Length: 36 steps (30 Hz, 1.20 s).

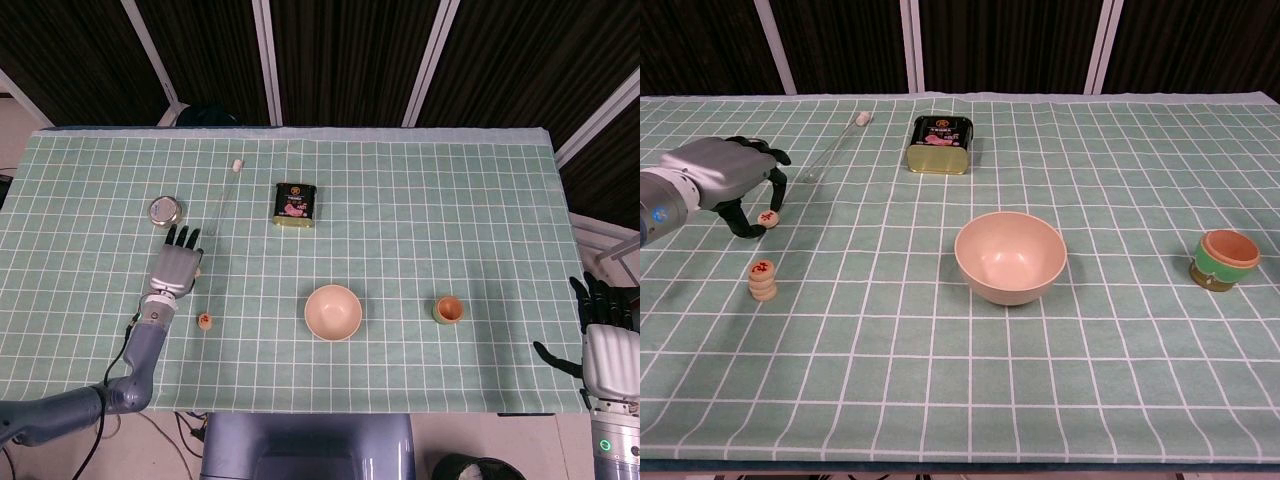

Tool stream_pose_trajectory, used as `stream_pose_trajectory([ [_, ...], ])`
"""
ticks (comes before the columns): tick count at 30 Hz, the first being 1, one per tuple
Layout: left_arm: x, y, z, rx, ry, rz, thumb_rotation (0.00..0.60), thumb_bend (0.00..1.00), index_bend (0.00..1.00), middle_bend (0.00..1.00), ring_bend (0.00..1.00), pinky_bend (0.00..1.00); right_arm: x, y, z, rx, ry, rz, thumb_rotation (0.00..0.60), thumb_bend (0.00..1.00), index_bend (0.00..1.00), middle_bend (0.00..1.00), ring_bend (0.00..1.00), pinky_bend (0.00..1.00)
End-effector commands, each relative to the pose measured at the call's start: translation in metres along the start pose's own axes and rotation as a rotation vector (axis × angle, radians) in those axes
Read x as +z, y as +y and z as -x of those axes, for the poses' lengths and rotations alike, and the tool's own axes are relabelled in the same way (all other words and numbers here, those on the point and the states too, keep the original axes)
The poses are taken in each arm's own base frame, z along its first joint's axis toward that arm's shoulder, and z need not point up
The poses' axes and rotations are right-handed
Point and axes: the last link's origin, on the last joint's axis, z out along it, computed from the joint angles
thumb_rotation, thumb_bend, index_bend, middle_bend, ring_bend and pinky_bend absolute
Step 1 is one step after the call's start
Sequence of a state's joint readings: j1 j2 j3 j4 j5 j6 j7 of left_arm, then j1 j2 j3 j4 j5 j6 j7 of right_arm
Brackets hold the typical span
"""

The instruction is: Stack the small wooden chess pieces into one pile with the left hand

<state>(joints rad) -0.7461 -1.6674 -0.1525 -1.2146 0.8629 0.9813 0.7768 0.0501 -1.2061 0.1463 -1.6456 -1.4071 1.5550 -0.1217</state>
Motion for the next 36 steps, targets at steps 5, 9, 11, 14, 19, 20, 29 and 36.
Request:
stream_pose_trajectory([
  [5, -0.031, -0.016, -0.02, -0.023, 0.06, 0.038, 0.6, 0.31, 0.49, 0.07, 0.0, 0.0, 0.0, 0.0, 0.0, 0.0, -0.003, -0.001, 0.6, 0.23, 0.09, 0.01, 0.0, 0.0],
  [9, -0.05, -0.027, -0.026, -0.024, 0.083, 0.051, 0.6, 0.31, 0.48, 0.08, 0.0, 0.0, 0.0, -0.001, 0.001, -0.001, -0.003, -0.002, 0.6, 0.23, 0.09, 0.01, 0.0, 0.0],
  [11, -0.058, -0.029, -0.026, -0.022, 0.082, 0.063, 0.6, 0.31, 0.48, 0.08, 0.0, 0.0, 0.0, -0.001, 0.001, -0.001, -0.003, -0.003, 0.6, 0.23, 0.09, 0.01, 0.0, 0.0],
  [14, -0.07, -0.032, -0.025, -0.02, 0.073, 0.087, 0.6, 0.31, 0.47, 0.08, 0.0, 0.0, 0.0, -0.001, 0.001, -0.002, -0.002, -0.001, 0.6, 0.23, 0.09, 0.01, 0.0, 0.0],
  [19, -0.091, -0.029, -0.023, 0.005, 0.085, 0.143, 0.6, 0.31, 0.47, 0.08, 0.0, 0.0, 0.0, -0.001, 0.001, -0.002, -0.001, -0.002, 0.6, 0.23, 0.09, 0.01, 0.0, 0.0],
  [20, -0.092, -0.029, -0.022, 0.009, 0.086, 0.148, 0.6, 0.31, 0.47, 0.08, 0.0, 0.0, 0.0, -0.001, 0.001, -0.002, -0.001, -0.002, 0.6, 0.23, 0.09, 0.01, 0.0, 0.0],
  [29, -0.097, -0.01, -0.018, 0.034, 0.078, 0.208, 0.6, 0.31, 0.47, 0.08, 0.0, 0.0, 0.0, -0.001, 0.0, -0.002, 0.002, -0.002, 0.6, 0.23, 0.09, 0.01, 0.0, 0.0],
  [36, -0.101, 0.001, -0.016, 0.043, 0.078, 0.239, 0.6, 0.31, 0.47, 0.08, 0.0, 0.0, 0.0, 0.0, 0.0, 0.0, 0.002, -0.002, 0.6, 0.23, 0.09, 0.01, 0.0, 0.0],
])
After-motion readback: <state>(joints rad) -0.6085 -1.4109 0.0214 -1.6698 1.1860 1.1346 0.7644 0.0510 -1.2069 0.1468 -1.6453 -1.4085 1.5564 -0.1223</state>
